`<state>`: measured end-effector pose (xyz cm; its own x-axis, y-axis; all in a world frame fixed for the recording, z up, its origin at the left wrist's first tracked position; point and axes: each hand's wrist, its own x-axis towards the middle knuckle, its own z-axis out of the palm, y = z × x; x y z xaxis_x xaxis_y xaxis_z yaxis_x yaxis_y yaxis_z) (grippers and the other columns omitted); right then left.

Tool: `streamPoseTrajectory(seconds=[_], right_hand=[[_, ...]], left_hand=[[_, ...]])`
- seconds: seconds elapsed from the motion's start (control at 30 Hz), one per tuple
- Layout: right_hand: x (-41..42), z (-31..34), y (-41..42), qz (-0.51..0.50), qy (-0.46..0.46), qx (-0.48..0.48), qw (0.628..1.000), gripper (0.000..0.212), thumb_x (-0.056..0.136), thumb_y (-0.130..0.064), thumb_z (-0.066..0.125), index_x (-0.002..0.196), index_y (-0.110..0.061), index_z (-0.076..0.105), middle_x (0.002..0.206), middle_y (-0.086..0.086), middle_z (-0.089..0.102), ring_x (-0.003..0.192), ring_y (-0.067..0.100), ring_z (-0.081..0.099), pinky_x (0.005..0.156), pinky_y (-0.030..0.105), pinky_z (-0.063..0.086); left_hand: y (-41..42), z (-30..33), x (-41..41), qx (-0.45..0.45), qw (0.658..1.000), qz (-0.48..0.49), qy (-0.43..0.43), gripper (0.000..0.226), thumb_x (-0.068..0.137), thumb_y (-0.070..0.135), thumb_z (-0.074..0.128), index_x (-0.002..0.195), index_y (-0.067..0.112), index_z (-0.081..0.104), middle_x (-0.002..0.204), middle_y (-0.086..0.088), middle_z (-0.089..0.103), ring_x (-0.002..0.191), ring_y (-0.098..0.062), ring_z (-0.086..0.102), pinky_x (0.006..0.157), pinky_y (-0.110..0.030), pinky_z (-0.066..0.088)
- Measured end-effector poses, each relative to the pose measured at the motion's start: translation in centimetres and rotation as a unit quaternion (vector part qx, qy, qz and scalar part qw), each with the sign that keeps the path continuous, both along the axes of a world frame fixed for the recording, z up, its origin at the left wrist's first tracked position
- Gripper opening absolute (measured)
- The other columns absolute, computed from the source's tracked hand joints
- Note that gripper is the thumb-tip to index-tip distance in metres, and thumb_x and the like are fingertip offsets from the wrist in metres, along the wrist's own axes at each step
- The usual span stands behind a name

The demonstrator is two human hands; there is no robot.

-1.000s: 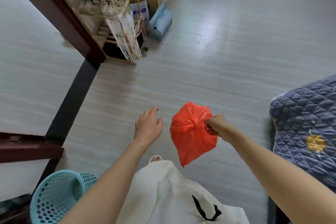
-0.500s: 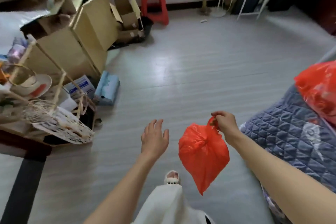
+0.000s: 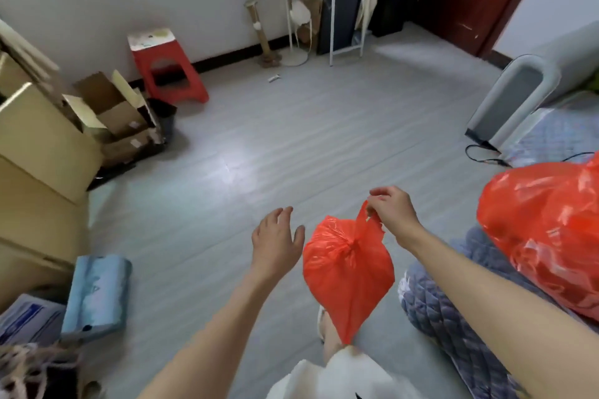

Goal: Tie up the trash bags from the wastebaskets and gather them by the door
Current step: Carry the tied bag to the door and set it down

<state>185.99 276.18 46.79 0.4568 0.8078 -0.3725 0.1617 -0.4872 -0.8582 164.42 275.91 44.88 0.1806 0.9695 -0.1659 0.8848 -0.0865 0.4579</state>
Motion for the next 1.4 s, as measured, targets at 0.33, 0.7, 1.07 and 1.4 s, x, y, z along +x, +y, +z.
streamPoseTrajectory(seconds=[0.33, 0.7, 1.07, 1.4], right_hand=[[11.2, 0.4, 23.5, 0.009, -0.033, -0.003, 0.999, 0.011, 0.084, -0.005, 0.049, 0.084, -0.011, 0.059, 0.062, 0.003, 0.064, 0.047, 0.003, 0.055, 0.051, 0.019, 0.04], [28.2, -1.0, 48.2, -0.124, -0.029, 0.014, 0.992, 0.019, 0.084, -0.003, 0.049, 0.07, -0.015, 0.057, 0.058, 0.002, 0.062, 0.041, 0.004, 0.055, 0.052, 0.025, 0.039], [46.5, 0.1, 68.8, -0.265, -0.012, 0.003, 0.964, 0.024, 0.084, -0.004, 0.048, 0.067, -0.019, 0.055, 0.064, 0.005, 0.065, 0.064, 0.024, 0.063, 0.064, 0.033, 0.044], [68.6, -1.6, 85.0, -0.352, 0.041, 0.063, 0.933, 0.027, 0.086, 0.002, 0.045, 0.07, -0.018, 0.054, 0.067, 0.008, 0.063, 0.058, 0.018, 0.061, 0.057, 0.03, 0.043]], left_hand=[[26.1, 2.6, 13.0, 0.016, 0.999, -0.026, 0.011, 0.048, 0.095, 0.032, 0.041, 0.139, 0.016, 0.036, 0.144, -0.004, 0.04, 0.134, -0.023, 0.034, 0.111, -0.04, 0.028], [53.0, 0.4, 28.1, 0.015, 0.994, -0.107, 0.015, 0.047, 0.095, 0.033, 0.042, 0.139, 0.017, 0.036, 0.144, -0.003, 0.039, 0.135, -0.023, 0.034, 0.107, -0.04, 0.029], [80.2, 1.2, 47.6, -0.011, 0.969, -0.245, 0.022, 0.048, 0.095, 0.034, 0.04, 0.14, 0.018, 0.034, 0.145, -0.003, 0.038, 0.133, -0.025, 0.035, 0.108, -0.039, 0.029], [98.3, 0.4, 72.6, 0.017, 0.943, -0.332, 0.019, 0.049, 0.095, 0.034, 0.041, 0.141, 0.018, 0.032, 0.145, -0.005, 0.037, 0.134, -0.026, 0.033, 0.108, -0.04, 0.028]])
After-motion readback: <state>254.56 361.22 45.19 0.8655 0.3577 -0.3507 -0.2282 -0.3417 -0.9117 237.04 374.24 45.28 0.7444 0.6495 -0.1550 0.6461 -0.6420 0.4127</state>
